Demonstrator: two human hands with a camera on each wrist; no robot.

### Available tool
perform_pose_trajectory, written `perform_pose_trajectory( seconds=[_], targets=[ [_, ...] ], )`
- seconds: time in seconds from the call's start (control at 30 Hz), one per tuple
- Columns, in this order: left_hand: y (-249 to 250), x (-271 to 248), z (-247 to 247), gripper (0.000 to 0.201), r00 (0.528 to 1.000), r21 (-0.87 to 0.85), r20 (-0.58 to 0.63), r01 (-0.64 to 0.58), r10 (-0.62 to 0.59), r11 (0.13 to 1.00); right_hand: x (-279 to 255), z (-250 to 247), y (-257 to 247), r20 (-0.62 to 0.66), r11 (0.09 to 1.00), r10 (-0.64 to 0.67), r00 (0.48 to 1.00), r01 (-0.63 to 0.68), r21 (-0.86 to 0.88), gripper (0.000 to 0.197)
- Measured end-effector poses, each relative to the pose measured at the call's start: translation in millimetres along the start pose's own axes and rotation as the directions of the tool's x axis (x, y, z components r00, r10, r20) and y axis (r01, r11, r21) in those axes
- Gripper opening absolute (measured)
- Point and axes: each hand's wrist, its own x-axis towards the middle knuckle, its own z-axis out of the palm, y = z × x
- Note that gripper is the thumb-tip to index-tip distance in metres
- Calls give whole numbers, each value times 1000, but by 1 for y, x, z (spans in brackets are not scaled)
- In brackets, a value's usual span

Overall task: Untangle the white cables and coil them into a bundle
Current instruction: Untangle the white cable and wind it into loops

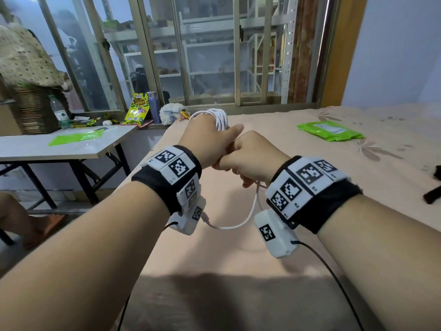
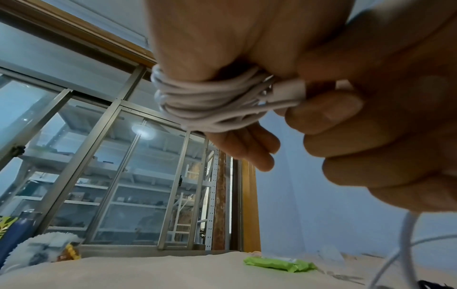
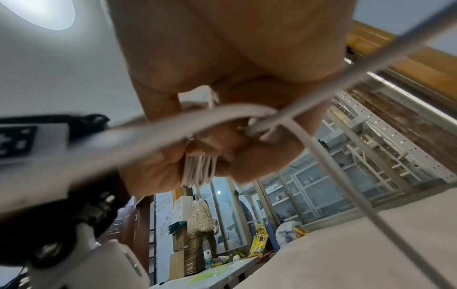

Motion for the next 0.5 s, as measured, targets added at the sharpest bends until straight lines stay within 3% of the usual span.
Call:
perform_pose_trajectory(
  seconds=[0.17, 0.27, 0.4, 0.5],
  targets=[
    [2, 1, -2, 51, 998, 131, 56, -34, 27, 991, -2, -7, -2, 38, 994, 31, 999, -27, -107, 28],
    [-4, 0, -5, 50, 992, 110, 124, -5, -9, 994, -2, -14, -1, 43, 980, 9, 999, 0, -197, 21],
    [-7, -5, -8, 43, 939, -67, 337, 102, -74, 993, 0, -25, 0, -29, 957, -72, 997, 61, -284, 12],
    [-8, -10, -12, 59, 888, -94, 433, 215, -154, 972, 0, -33, 5, -87, 960, -132, 987, 105, -260, 16]
  ],
)
